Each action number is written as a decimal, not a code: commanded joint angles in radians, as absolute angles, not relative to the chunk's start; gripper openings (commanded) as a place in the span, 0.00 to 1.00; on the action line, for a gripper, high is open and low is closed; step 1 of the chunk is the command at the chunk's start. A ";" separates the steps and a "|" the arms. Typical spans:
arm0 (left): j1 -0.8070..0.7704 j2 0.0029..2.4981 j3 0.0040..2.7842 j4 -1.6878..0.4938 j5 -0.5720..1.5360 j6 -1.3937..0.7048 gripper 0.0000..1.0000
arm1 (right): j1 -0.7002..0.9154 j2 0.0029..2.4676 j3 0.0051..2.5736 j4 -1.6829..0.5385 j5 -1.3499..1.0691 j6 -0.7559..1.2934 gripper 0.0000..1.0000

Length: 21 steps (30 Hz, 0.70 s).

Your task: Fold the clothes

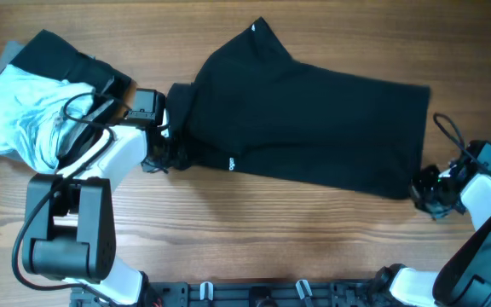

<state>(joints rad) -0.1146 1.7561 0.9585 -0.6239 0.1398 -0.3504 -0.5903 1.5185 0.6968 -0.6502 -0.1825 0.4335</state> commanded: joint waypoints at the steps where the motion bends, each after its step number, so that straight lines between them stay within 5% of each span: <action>1: -0.087 1.731 0.991 -0.775 0.129 -0.354 0.04 | -0.594 1.481 0.746 -0.776 -0.015 0.484 0.04; 8: -0.014 1.686 1.005 -0.962 0.138 -0.382 0.05 | -0.594 1.391 0.775 -0.832 0.031 0.497 0.05; 10: -0.013 1.683 1.005 -0.986 0.139 -0.382 0.40 | -0.594 1.387 0.775 -0.839 0.031 0.493 0.38; 11: -0.013 1.683 1.010 -1.003 0.149 -0.382 0.47 | -0.594 1.385 0.776 -0.840 0.030 0.487 0.49; 13: -0.013 1.683 1.024 -1.036 0.173 -0.373 0.60 | -0.594 1.383 0.786 -0.848 0.027 0.485 0.53; 21: -0.015 1.682 1.263 -1.137 0.258 -0.260 0.56 | -0.594 1.381 1.008 -0.917 -0.171 0.357 0.56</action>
<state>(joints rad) -0.0193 1.7020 1.1255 -1.1465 0.1734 -0.3496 -0.5907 1.4002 0.9089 -0.9295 -0.0227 0.4614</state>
